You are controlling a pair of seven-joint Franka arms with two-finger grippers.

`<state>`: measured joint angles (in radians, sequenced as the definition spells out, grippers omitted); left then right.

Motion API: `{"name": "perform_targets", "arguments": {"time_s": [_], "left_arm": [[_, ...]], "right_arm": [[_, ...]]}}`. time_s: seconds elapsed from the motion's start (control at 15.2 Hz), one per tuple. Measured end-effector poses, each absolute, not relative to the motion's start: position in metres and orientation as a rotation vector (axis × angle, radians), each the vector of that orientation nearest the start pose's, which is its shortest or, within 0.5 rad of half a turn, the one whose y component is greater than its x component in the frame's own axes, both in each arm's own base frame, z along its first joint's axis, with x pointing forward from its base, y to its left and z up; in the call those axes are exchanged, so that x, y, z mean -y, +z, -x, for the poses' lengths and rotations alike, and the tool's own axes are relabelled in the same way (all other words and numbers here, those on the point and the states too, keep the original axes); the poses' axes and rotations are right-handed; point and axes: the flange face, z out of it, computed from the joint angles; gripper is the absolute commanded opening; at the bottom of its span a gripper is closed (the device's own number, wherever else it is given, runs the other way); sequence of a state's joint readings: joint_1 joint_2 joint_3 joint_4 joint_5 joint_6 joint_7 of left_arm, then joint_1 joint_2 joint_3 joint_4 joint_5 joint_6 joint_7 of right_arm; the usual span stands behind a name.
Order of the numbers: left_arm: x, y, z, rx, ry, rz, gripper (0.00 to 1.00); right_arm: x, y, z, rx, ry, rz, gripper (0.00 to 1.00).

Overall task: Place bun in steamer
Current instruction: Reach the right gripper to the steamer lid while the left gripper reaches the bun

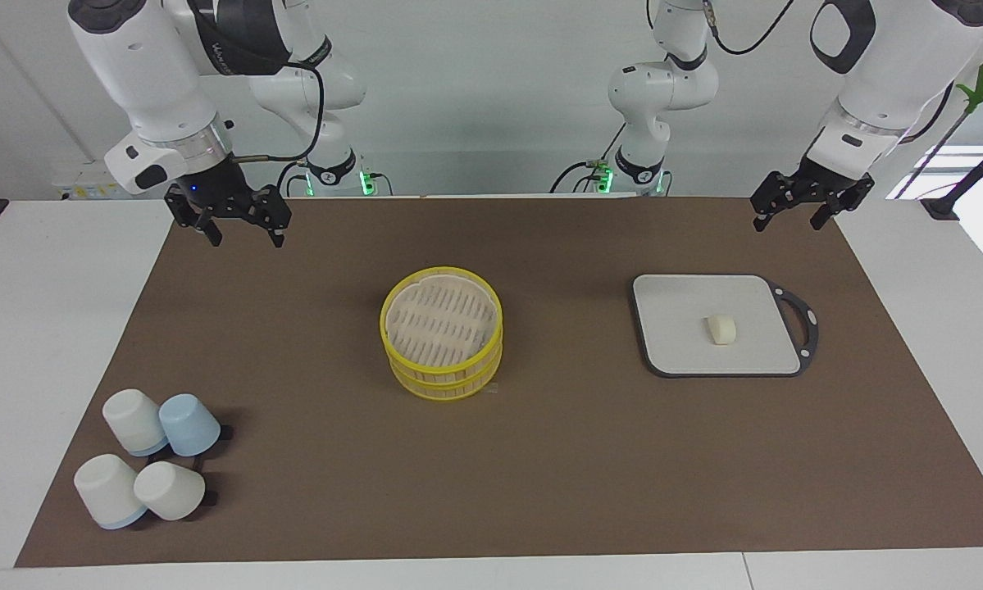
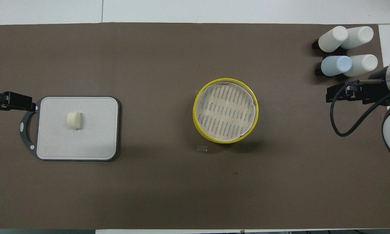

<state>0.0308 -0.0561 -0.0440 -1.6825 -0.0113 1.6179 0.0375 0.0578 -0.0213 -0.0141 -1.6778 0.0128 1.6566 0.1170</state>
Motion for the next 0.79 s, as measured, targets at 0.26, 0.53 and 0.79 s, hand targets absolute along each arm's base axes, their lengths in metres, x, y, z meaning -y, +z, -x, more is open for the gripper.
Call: {"name": "perform_targets", "arguments": {"time_s": [0.26,0.53,0.79], "left_arm": [[0.009,0.606,-0.540,-0.079,0.013,3.150,1.00],[0.009,0.606,-0.540,-0.079,0.013,3.150,1.00],[0.011,0.599,-0.541,-0.083,-0.009,3.150,1.00]], "right_arm": [[-0.031,0.593,-0.553,-0.100,-0.001,3.126,1.00],[-0.117,0.601,-0.563,-0.005,-0.029,3.115,1.00],[-0.313,0.559,-0.578,-0.075,-0.055,3.127,1.00]]}}
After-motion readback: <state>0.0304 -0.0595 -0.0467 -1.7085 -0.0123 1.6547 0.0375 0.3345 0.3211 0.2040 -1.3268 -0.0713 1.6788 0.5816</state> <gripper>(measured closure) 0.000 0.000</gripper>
